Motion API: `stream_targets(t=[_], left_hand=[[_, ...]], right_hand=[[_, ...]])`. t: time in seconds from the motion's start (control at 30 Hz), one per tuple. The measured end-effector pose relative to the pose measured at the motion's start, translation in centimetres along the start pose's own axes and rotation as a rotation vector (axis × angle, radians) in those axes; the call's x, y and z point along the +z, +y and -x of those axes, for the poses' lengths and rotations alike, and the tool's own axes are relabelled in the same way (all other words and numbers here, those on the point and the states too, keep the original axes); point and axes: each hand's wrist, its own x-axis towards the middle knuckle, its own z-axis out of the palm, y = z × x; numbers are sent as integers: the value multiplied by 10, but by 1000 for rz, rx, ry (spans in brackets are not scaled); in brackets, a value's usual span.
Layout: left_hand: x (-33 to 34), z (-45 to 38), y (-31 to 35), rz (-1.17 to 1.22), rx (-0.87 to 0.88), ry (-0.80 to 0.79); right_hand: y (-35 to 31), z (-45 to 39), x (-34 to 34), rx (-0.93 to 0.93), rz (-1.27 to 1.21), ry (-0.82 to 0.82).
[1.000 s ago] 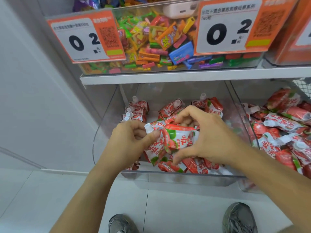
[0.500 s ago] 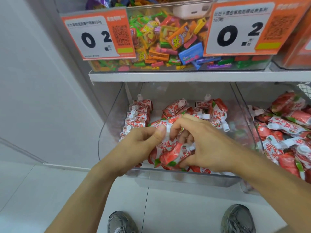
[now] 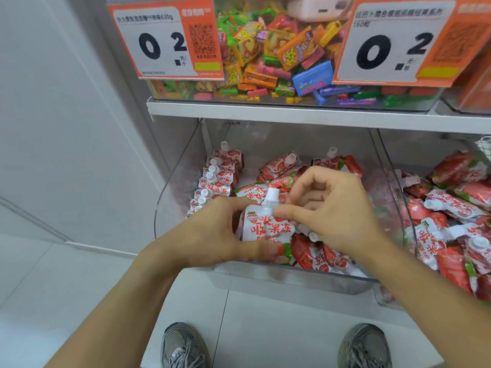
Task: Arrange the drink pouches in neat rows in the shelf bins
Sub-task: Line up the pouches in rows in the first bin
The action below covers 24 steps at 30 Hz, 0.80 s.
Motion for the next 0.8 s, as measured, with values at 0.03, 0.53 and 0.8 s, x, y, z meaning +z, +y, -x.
stream_targets(t=[0.03, 0.53, 0.8], left_hand=[[2, 2, 2, -7, 12, 9], [-32, 53, -8, 98, -75, 639], [-28, 49, -9, 104, -83, 605]], right_hand=[[-1, -1, 4, -20, -15, -8], [19, -25, 15, -135, 1295, -514], [15, -39, 1, -117, 1030, -293]])
